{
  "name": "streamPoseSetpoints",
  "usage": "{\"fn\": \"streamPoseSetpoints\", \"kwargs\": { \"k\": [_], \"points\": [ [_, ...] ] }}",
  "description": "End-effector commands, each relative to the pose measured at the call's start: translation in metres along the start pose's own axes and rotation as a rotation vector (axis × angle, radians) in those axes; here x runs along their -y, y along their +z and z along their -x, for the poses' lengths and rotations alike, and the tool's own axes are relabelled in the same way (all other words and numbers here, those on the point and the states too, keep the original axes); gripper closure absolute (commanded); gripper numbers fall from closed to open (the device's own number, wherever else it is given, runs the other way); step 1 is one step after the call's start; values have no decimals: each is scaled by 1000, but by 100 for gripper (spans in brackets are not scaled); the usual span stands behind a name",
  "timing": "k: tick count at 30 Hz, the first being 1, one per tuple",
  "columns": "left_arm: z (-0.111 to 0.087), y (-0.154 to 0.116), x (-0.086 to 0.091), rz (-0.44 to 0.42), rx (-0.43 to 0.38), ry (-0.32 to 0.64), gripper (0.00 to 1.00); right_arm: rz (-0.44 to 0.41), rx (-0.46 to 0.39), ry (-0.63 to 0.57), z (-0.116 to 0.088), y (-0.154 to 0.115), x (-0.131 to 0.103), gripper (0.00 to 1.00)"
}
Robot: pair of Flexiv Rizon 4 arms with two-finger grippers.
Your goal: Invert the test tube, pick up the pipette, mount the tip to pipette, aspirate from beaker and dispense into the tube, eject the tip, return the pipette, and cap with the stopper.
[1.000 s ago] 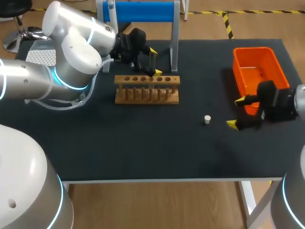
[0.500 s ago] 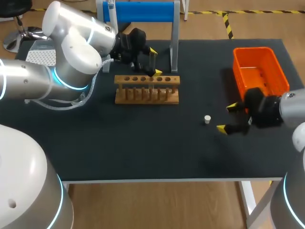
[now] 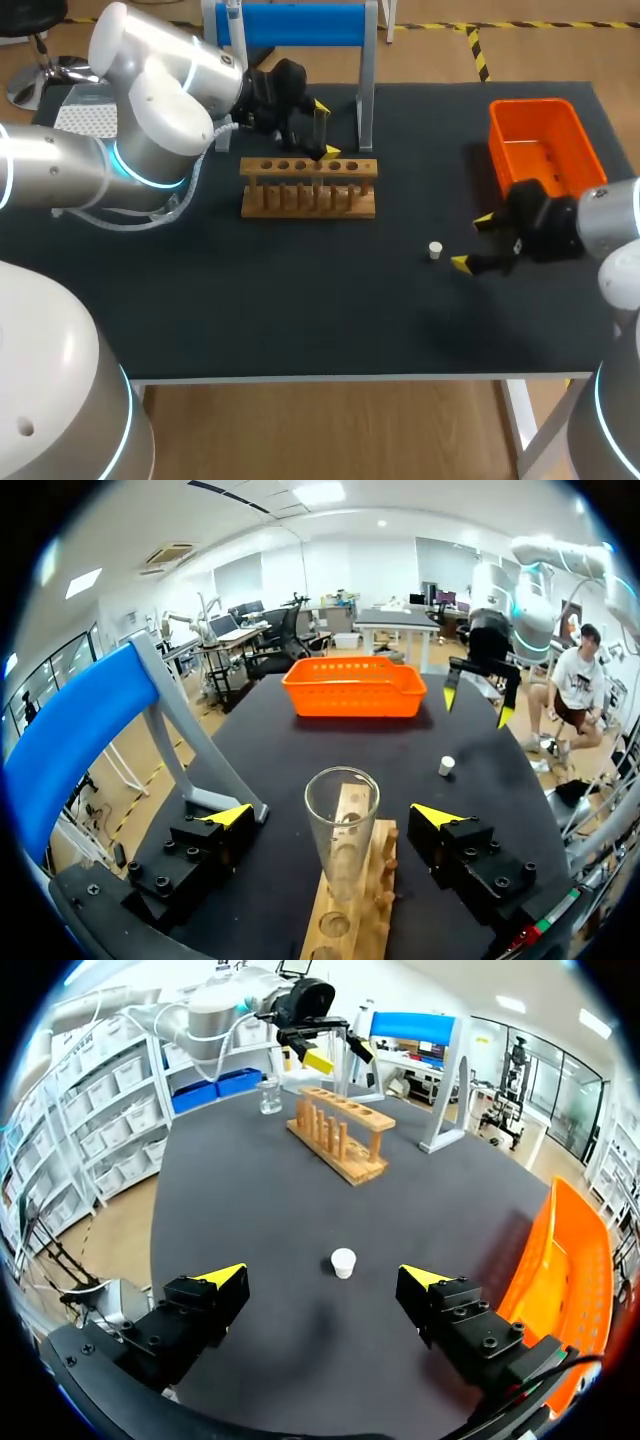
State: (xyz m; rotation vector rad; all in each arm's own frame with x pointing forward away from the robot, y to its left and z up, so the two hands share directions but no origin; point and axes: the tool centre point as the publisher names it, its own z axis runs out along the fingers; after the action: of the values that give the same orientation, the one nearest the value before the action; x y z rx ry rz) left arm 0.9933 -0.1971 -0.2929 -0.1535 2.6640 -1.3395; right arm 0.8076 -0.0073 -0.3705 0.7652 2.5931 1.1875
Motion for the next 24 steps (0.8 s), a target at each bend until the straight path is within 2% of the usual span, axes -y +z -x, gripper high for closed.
{"fn": "streamPoseSetpoints", "kwargs": {
  "k": [1,24],
  "points": [
    [1,0,0,3,-2,-2,0,-6,-1,-4,1,6,-2,0],
    [1,0,0,3,-2,-2,0,-34,-16,-3,-2,34,2,0]
  ]
}}
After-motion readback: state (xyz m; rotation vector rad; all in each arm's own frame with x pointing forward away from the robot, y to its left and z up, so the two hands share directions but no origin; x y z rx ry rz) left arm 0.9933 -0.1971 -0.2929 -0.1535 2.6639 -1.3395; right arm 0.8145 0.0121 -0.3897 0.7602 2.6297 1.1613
